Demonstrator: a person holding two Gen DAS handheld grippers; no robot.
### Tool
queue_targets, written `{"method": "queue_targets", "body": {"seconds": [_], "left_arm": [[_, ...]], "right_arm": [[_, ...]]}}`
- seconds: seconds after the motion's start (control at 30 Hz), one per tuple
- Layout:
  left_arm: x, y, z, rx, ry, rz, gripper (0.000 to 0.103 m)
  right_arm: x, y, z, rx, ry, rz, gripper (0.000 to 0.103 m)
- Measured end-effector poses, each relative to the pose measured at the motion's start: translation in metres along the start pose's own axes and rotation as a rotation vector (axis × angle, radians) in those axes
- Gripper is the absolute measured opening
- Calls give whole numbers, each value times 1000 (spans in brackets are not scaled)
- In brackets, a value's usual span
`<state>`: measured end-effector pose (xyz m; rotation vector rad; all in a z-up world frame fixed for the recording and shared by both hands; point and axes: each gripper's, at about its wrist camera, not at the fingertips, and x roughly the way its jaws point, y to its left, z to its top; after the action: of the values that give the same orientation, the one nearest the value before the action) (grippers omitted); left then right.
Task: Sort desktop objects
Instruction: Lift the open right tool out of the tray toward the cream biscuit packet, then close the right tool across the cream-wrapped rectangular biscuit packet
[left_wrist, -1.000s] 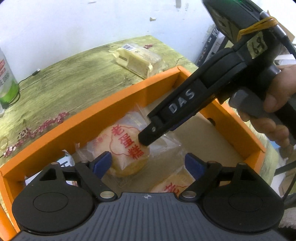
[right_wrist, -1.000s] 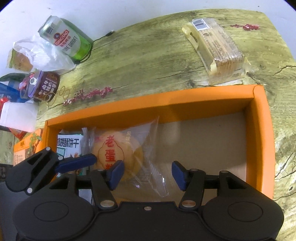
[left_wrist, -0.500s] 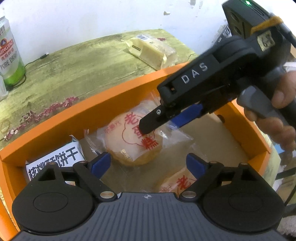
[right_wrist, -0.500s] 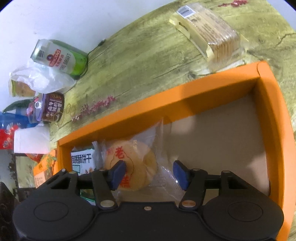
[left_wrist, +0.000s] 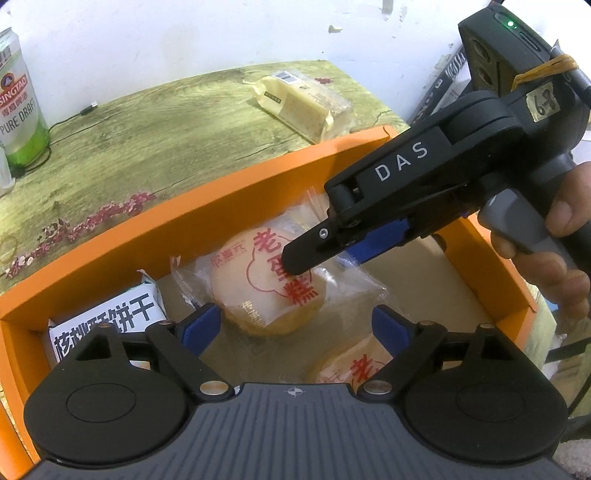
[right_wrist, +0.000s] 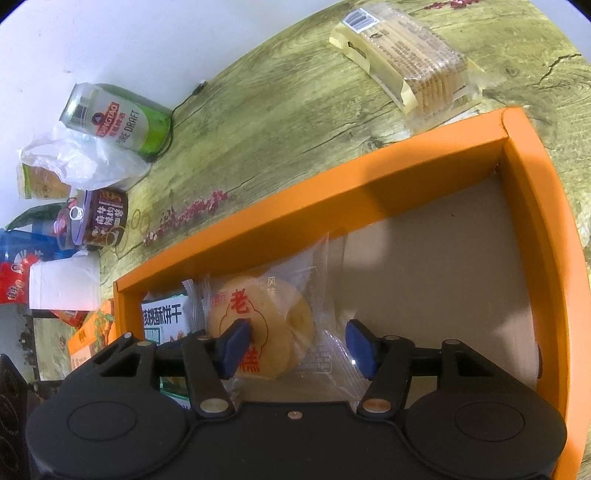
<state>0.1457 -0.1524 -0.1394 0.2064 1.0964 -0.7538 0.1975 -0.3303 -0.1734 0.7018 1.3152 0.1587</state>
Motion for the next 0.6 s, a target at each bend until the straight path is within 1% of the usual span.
{"method": "queue_targets", "body": {"seconds": [0.03,0.1,0.3,0.47,0.6], "left_arm": [[-1,0,0,-2,2,6,90],[-3,-1,-1,-6,2,15,90],[-18,-4,0,-5,-22,26,90],[-36,-6,10,-22,-77,17,90],[-47,-9,29,-43,-135,18,90]], "right_arm": [[-1,0,0,1,-1,-2,57],[-4,0,1,2,-8,-8,63],[-25,4,1,-39,-40,-27,64],[-55,15,3,-113,-81,-37,64],[-85,28,12,-187,-149,-46,64]]}}
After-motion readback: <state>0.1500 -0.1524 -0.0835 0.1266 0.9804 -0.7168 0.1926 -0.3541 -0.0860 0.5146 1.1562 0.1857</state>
